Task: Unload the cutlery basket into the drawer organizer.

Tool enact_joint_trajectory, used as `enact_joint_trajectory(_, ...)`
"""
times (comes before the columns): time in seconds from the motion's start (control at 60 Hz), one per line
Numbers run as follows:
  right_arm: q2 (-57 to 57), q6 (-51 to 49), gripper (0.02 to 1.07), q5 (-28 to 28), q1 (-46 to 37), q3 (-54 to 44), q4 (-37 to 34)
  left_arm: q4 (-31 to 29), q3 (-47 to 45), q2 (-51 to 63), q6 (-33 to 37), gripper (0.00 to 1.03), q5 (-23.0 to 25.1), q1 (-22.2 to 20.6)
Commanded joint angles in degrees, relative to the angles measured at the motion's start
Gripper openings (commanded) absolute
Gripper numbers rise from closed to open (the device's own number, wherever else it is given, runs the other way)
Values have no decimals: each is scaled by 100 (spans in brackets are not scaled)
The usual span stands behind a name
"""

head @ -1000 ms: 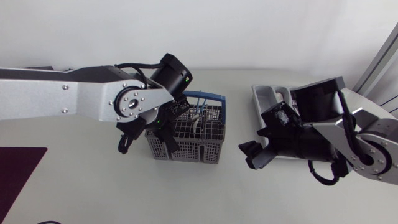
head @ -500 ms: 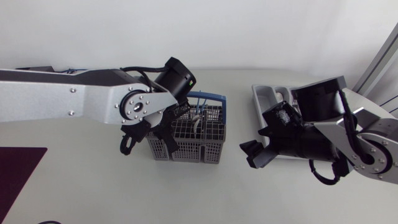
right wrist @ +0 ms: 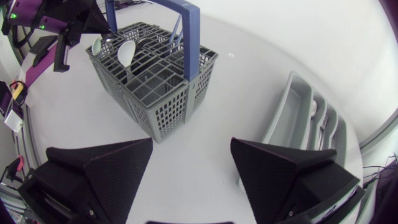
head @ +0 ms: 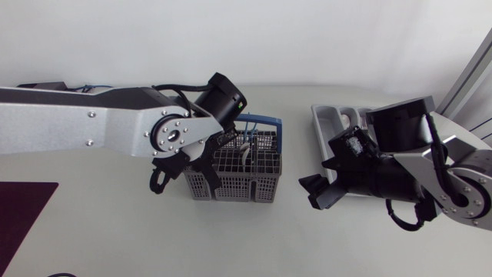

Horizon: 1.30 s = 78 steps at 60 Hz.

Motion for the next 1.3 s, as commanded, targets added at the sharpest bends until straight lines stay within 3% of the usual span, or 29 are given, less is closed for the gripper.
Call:
enact_joint_trajectory(0.0,-62,-76,92,-36,-47,-154,-68,-39,-151,-191,-16,19,-90,-92)
enact_joint_trajectory(0.35,-177,-112,92,-54,-47,-154,-94,-48,-221,-534,169,19,-907,-497)
enact_joint_trajectory(0.633,-370,-164,92,-80,-108,-180,-208,-75,-318,-894,380,19,-1294,-628)
enact_joint_trajectory(0.867,-431,-191,92,-80,-108,-172,-226,-110,-309,-1395,538,19,-1364,-664)
enact_joint_trajectory(1.283,-730,-305,92,-71,-117,-154,-252,-92,-54,-2379,802,19,-1417,-1094)
